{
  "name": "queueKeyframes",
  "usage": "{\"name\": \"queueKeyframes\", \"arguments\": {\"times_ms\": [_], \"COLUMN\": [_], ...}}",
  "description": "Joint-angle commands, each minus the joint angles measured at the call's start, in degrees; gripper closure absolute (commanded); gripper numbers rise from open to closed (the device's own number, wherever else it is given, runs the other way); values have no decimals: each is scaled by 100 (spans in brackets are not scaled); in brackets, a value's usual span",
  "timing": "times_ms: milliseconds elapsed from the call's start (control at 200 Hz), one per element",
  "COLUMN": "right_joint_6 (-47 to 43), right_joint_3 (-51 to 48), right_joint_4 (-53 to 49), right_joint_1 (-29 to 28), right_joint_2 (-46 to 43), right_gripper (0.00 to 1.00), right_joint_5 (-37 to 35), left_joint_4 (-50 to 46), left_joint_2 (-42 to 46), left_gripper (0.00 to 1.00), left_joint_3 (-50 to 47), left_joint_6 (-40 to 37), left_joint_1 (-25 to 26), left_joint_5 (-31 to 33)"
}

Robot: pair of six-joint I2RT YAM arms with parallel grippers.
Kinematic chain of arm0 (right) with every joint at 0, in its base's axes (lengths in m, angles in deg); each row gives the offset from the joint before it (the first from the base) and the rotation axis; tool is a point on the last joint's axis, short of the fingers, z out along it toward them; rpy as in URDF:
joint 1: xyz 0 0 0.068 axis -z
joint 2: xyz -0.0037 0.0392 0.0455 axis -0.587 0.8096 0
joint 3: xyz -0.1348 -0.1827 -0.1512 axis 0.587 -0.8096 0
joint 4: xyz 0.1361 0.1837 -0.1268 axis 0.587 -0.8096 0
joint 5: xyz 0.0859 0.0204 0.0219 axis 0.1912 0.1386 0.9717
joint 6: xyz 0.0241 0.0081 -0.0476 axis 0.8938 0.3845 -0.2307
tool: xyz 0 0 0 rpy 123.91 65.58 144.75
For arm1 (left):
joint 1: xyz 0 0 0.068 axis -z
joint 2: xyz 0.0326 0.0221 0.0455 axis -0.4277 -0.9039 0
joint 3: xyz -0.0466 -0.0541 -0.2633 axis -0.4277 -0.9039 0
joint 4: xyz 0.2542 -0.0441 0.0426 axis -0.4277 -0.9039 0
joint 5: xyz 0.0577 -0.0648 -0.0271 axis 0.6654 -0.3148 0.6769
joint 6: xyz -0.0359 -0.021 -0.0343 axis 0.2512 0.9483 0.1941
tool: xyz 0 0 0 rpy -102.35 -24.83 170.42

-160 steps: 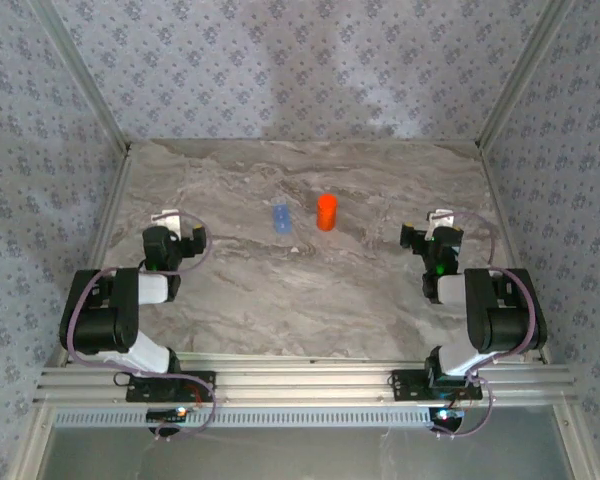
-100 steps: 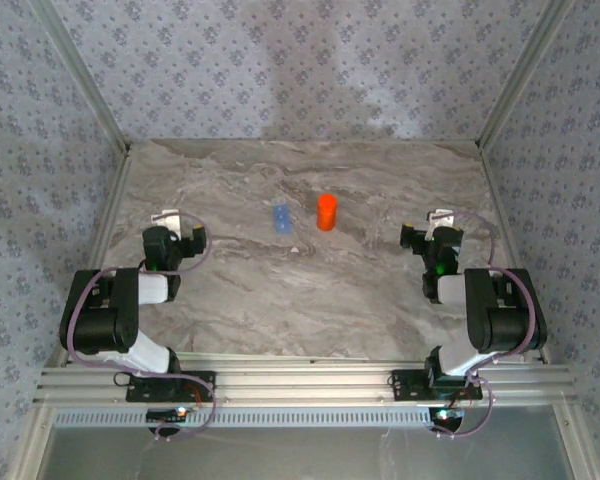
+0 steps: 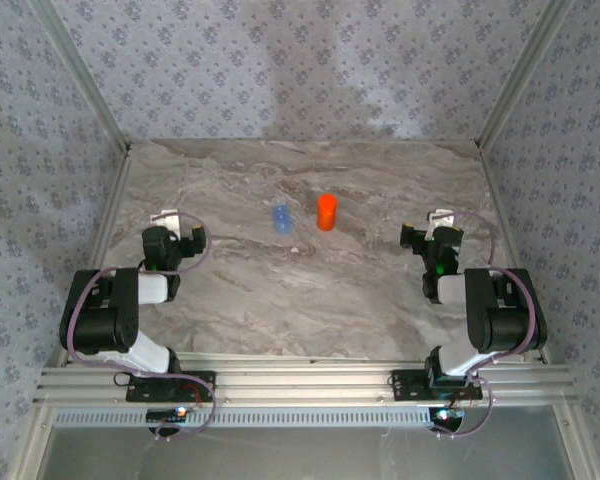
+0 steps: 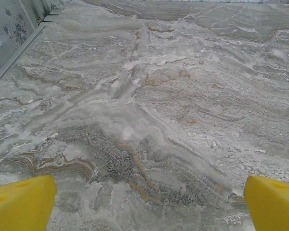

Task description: Sort the pills into containers

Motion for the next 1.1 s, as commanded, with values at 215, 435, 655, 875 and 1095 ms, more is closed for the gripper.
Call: {"name": "queueKeyframes", "arguments": {"times_ms": [215, 435, 655, 875, 1095], "right_joint_6": [-1, 195, 2751, 3095, 2993], "right_joint_3": [-134, -58, 2079, 2678, 3616], "right_joint_4": [231, -660, -5563, -6056, -6987], "right_joint_1": [75, 102, 505, 1121, -74], "right_joint_2": [-85, -885, -1415, -1398, -1487], "right_gripper": [0, 0, 0, 0, 3], "right_joint_5": [19, -385, -683, 1666, 1952], "left_joint_4": [-140, -886, -2556, -4290, -5854], "left_joint_2": [221, 1069, 2259, 3428, 3817], "left_gripper": [1, 0, 0, 0, 0], "left_joint_3": [99, 39, 207, 496, 1099], "left_joint_6": [30, 295, 865, 1061, 1212], "left_joint_1": [-87, -87, -79, -48, 1], "left_joint_5": [-406, 21, 569, 680, 466]}}
